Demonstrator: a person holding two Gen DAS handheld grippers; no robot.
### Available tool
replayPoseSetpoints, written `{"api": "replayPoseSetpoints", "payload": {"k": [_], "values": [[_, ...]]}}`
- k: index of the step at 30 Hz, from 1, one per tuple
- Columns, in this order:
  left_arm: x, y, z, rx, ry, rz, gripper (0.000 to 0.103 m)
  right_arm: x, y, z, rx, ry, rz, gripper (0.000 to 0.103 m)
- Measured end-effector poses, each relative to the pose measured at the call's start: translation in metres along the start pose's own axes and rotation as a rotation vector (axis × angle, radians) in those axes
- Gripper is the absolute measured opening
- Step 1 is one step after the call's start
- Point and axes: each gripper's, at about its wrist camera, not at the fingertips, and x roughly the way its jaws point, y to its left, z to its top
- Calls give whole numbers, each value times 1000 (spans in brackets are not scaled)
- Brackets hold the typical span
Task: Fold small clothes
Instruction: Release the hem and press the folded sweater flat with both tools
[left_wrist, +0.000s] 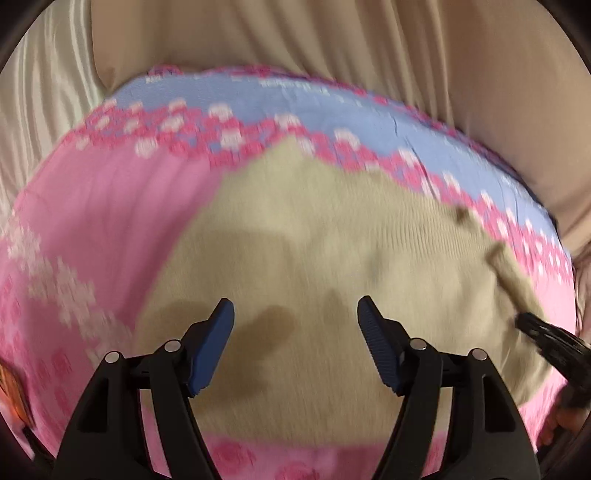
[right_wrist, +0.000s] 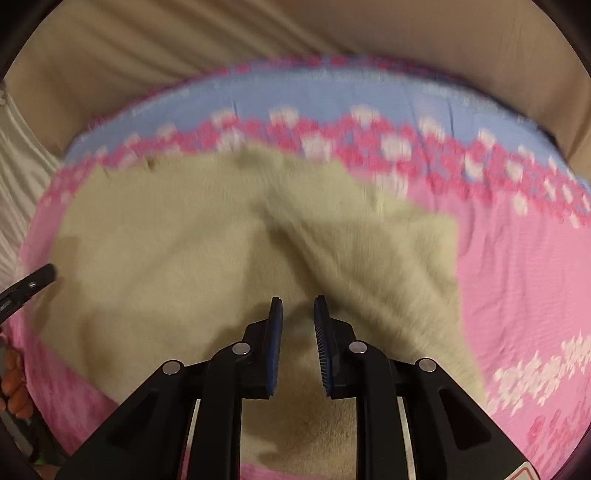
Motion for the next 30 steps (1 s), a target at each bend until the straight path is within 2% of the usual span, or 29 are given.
{"api": "replayPoseSetpoints", "payload": {"k": [2, 4, 6, 7, 10, 12, 16, 17, 20, 23, 24, 25, 26, 28, 30], "values": [[4, 1, -14, 9, 45, 8, 67, 0, -3, -4, 37, -1, 6, 19], [-1, 7, -24, 7, 32, 20, 67, -16, 3, -4, 49, -26, 28, 21], [-9, 16, -28, -19, 9, 17, 67, -27, 14, -5, 11, -50, 32, 27], [-13, 23, -28, -42, -5, 13, 67, -30, 21, -6, -21, -54, 20, 32], [-22, 44, -25, -100, -32, -2, 67, -26, 34, -12, -64, -42, -7, 33], [-21, 49, -21, -98, -22, -13, 67, -20, 36, -15, -45, -18, -17, 33], [-17, 45, -21, -77, 2, -41, 71, -27, 31, -22, 6, -36, -21, 33], [-15, 44, -22, -75, 9, -49, 71, -28, 27, -23, 8, -42, -28, 36], [-11, 42, -27, -58, 16, -43, 71, -37, 2, -31, 45, -62, -91, 42], [-12, 42, -31, -45, 11, -32, 71, -50, -42, -47, 161, -83, -137, 53], [-13, 42, -32, -46, 8, -27, 71, -53, -57, -54, 199, -87, -141, 53], [-16, 45, -33, -60, -5, -27, 71, -54, -69, -59, 228, -84, -137, 54], [-18, 49, -34, -77, -17, -25, 71, -53, -85, -66, 276, -70, -139, 61], [-25, 60, -36, -137, -47, -15, 77, -50, -105, -76, 350, -53, -100, 62], [-27, 73, -39, -211, -43, -16, 79, -46, -116, -85, 406, -47, -52, 62]]}}
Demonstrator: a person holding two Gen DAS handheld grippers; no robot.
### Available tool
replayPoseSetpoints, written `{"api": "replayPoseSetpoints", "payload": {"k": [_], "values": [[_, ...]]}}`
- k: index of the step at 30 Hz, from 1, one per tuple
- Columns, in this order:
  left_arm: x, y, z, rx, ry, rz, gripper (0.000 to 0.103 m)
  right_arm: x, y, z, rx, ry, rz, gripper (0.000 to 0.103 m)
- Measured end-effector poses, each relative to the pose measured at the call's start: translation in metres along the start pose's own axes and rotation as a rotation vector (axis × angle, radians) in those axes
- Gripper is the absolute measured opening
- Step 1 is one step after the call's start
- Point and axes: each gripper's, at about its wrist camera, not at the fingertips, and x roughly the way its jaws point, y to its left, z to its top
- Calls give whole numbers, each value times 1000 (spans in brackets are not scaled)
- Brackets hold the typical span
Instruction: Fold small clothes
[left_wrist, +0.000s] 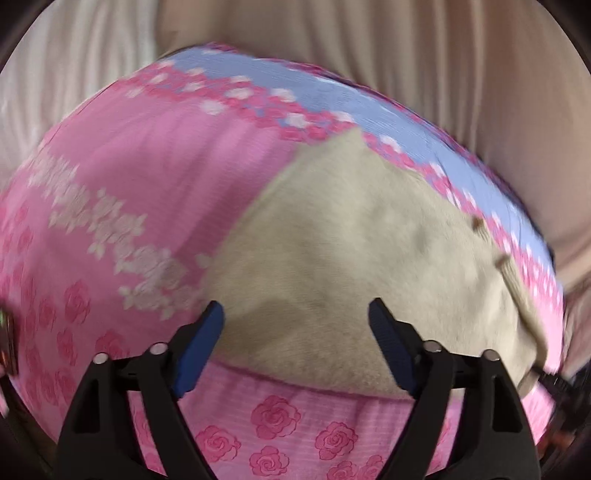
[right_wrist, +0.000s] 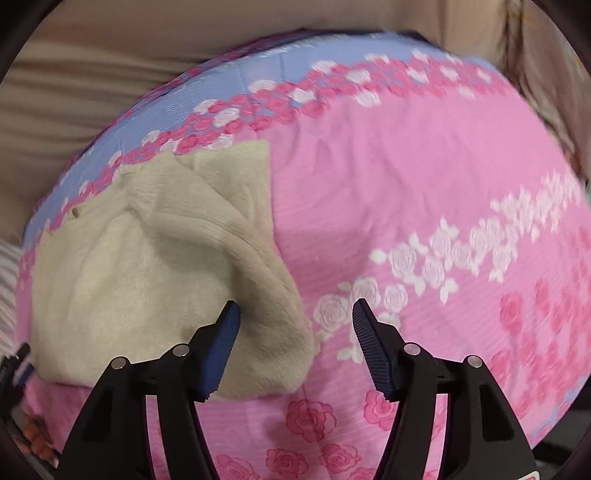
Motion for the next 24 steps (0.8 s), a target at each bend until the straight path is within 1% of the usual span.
{"api": "replayPoseSetpoints", "payload": {"k": [1, 2, 3, 4, 6, 8, 10, 11, 12, 14, 15, 17, 18, 19, 20, 21, 22, 23, 24], "values": [[2, 3, 0, -16, 16, -4, 79, 3, -4, -2, 21, 5, 26, 62], [6, 5, -1, -19, 37, 7, 79, 5, -4, -4, 27, 8, 40, 63], [10, 5, -2, -12, 55, 33, 79, 8, -4, -5, 27, 13, 52, 63], [13, 4, -3, -4, 69, 40, 79, 10, -2, -6, 23, 16, 63, 63], [18, 4, -6, -7, 84, 29, 80, 15, 3, -7, 10, 25, 82, 66], [26, 7, -9, -42, 105, 35, 83, 21, 5, -7, 3, 41, 103, 69], [40, 17, -13, -124, 154, 11, 86, 29, 5, -6, 19, 71, 138, 70], [38, 19, -13, -139, 131, -3, 88, 33, 4, -6, 34, 84, 152, 73], [40, 18, -12, -141, 134, -8, 88, 37, 2, -5, 52, 91, 167, 74], [41, 15, -11, -129, 138, -2, 89, 38, -1, -4, 82, 88, 201, 83], [42, 14, -10, -131, 141, -11, 88, 39, 0, -3, 93, 89, 206, 84], [43, 10, -6, -146, 144, -42, 79, 40, 4, -2, 92, 88, 200, 87], [43, 8, -4, -150, 148, -65, 70, 41, 8, -1, 79, 85, 198, 85], [44, 6, -2, -152, 155, -76, 62, 41, 12, 0, 62, 84, 215, 67], [45, 7, -1, -156, 159, -86, 58, 42, 15, 1, 54, 94, 257, 37], [45, 6, 0, -164, 163, -93, 50, 42, 18, 3, 61, 105, 261, 37], [45, 8, 2, -180, 167, -109, 36, 38, 23, 6, 50, 92, 256, 27], [42, 10, 4, -201, 157, -133, 30, 33, 25, 9, 39, 78, 257, 21], [36, 12, 6, -221, 147, -154, 26, 25, 28, 12, 23, 56, 254, 19]]}}
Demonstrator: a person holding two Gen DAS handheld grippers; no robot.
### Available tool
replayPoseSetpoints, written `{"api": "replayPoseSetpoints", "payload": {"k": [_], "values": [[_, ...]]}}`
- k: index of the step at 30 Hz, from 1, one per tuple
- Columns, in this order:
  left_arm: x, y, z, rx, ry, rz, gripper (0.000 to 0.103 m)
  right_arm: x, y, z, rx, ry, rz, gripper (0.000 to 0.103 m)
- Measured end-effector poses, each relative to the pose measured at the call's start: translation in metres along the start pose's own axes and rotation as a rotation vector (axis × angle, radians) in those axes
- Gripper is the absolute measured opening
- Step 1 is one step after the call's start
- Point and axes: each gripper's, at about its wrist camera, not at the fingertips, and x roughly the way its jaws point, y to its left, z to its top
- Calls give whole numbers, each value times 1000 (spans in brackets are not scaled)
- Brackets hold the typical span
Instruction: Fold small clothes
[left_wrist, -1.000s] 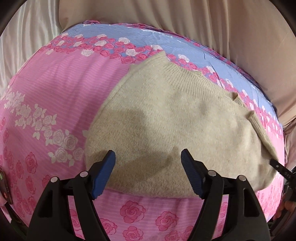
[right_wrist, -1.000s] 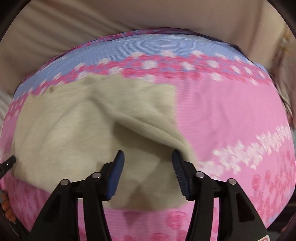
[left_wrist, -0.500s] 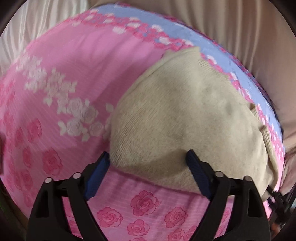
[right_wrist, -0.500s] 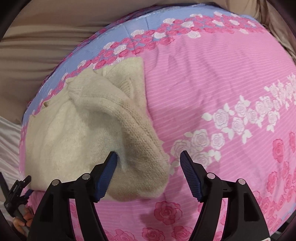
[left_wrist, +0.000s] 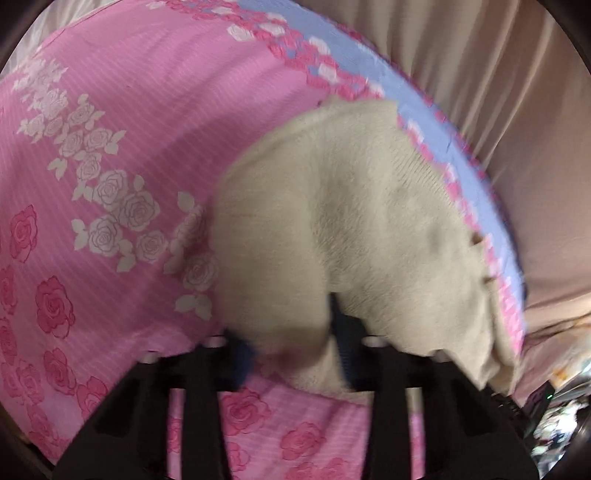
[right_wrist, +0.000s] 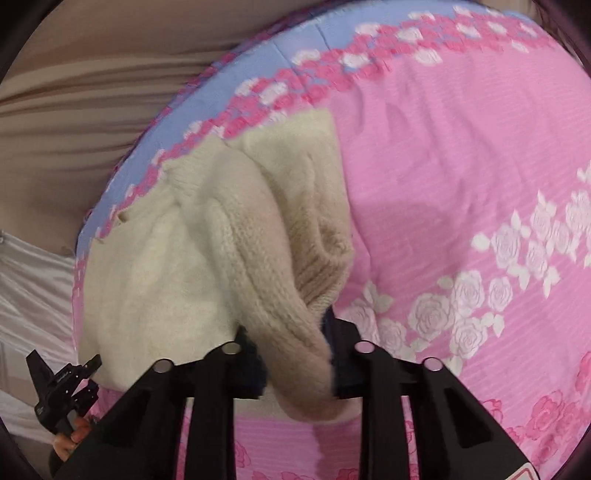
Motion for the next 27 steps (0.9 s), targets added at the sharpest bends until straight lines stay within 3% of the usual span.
{"api": "replayPoseSetpoints", "payload": {"k": [6, 10, 13, 15, 16, 17, 19, 21, 24, 26, 27], "values": [[-45, -23, -2, 49, -54, -115, 24, -84, 9, 23, -88, -165, 9, 7], [-42, -22, -28, 53, 14, -113, 25, -109, -19, 13, -121, -169, -65, 8], [-12, -8, -55, 49, 77, 3, 29, -71, -61, -10, -77, -38, -108, 17], [-7, 0, -63, -2, 68, 10, 35, -53, -75, -24, -50, 34, -182, 21], [-10, -1, -61, -17, 56, 6, 37, -60, -74, -27, -43, 1, -156, 22], [-15, -3, -58, -24, 38, 16, 39, -67, -70, -26, -48, -37, -148, 31], [-26, -7, -51, -16, -11, 56, 53, -84, -57, -16, -110, -129, -182, 46], [-35, -14, -41, 6, -72, 112, 54, -88, -42, -1, -189, -169, -191, 52], [-41, -32, -28, 92, -112, 170, 58, -70, -13, 20, -309, -146, -174, 61], [-41, -49, -18, 169, -145, 210, 66, -49, 9, 26, -391, -108, -161, 65], [-38, -53, -14, 202, -144, 218, 78, -35, 21, 26, -440, -73, -155, 65]]}}
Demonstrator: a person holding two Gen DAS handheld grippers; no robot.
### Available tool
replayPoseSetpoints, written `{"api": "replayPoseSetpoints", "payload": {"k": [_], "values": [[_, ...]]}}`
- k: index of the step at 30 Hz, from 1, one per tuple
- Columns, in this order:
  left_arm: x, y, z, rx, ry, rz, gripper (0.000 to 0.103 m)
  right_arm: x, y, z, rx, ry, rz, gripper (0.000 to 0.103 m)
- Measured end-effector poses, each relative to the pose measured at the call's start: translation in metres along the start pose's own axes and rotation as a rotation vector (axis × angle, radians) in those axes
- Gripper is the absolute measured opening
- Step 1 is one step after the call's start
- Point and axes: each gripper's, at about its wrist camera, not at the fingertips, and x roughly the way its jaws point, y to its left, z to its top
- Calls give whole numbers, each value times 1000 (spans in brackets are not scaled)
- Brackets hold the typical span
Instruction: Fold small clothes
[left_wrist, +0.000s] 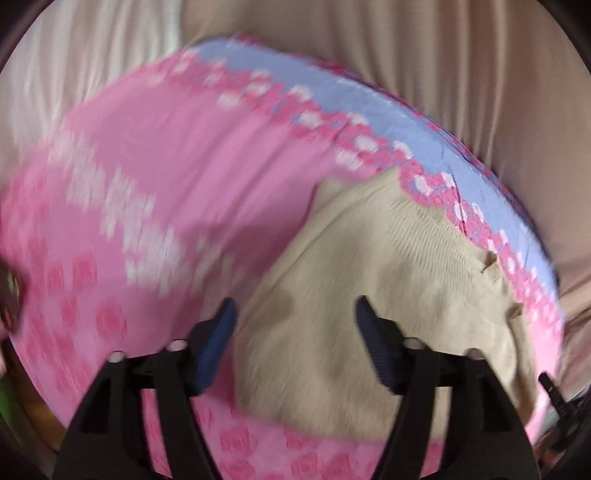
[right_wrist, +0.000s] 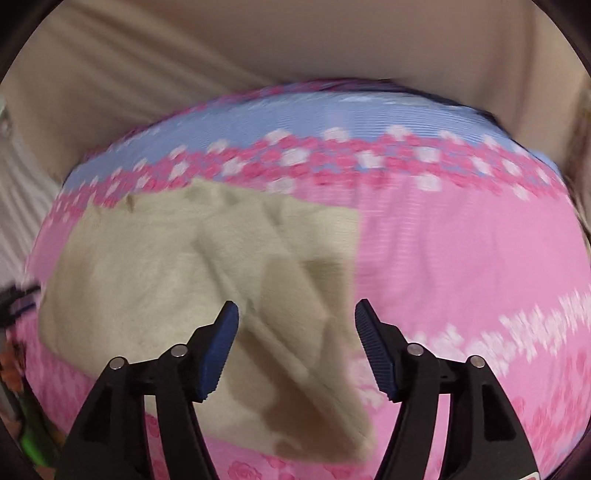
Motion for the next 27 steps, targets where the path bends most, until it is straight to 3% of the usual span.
{"api": "replayPoseSetpoints", "payload": {"k": [1, 3, 4, 5, 6, 9, 11, 12, 13, 14, 15, 16, 17, 18, 19, 20, 21, 25, 27], "values": [[10, -13, 10, 54, 24, -12, 87, 13, 13, 3, -48, 28, 7, 68], [31, -31, 18, 123, 63, -30, 84, 33, 29, 3, -138, 61, -20, 65], [50, -40, 23, 161, 85, -12, 52, 42, 32, 5, -157, 83, -29, 30], [58, -44, 25, 179, 102, -11, 29, 45, 29, 10, -127, 102, -17, 10], [68, -45, 30, 177, 143, -14, 4, 39, 20, 21, -53, 76, 15, 10], [49, -27, 41, 56, 54, -83, 4, -3, 2, 56, 72, -88, 84, 9], [43, -11, 45, -12, 24, -80, 4, -7, -11, 72, 118, -131, 117, 13], [49, -4, 45, -33, 35, -56, 7, 7, -19, 76, 124, -110, 85, 21], [58, -3, 44, -29, 52, -52, 11, 30, -27, 76, 117, -49, 9, 38], [71, -3, 41, -6, 92, -54, 12, 48, -34, 73, 119, 13, -53, 40], [76, -4, 38, 6, 123, -48, 13, 62, -43, 69, 143, 83, -113, 35], [69, -3, 36, 2, 115, -71, 20, 62, -49, 63, 188, 98, -105, 29], [57, 0, 34, -10, 91, -98, 29, 47, -54, 55, 241, 46, -55, 29], [46, 4, 32, -22, 69, -110, 59, 28, -55, 47, 262, -16, -48, 30], [29, 12, 28, -48, 29, -110, 84, 7, -52, 37, 268, -65, -60, 40], [15, 21, 21, -76, -17, -97, 89, -7, -49, 27, 272, -94, -63, 52], [9, 27, 15, -89, -33, -88, 90, -20, -46, 14, 282, -116, -50, 56], [35, 52, -23, -183, 126, -105, 90, -32, -32, -30, 299, -45, 11, 57], [48, 60, -40, -267, 156, -139, 86, -35, -25, -48, 319, -19, 34, 57]]}}
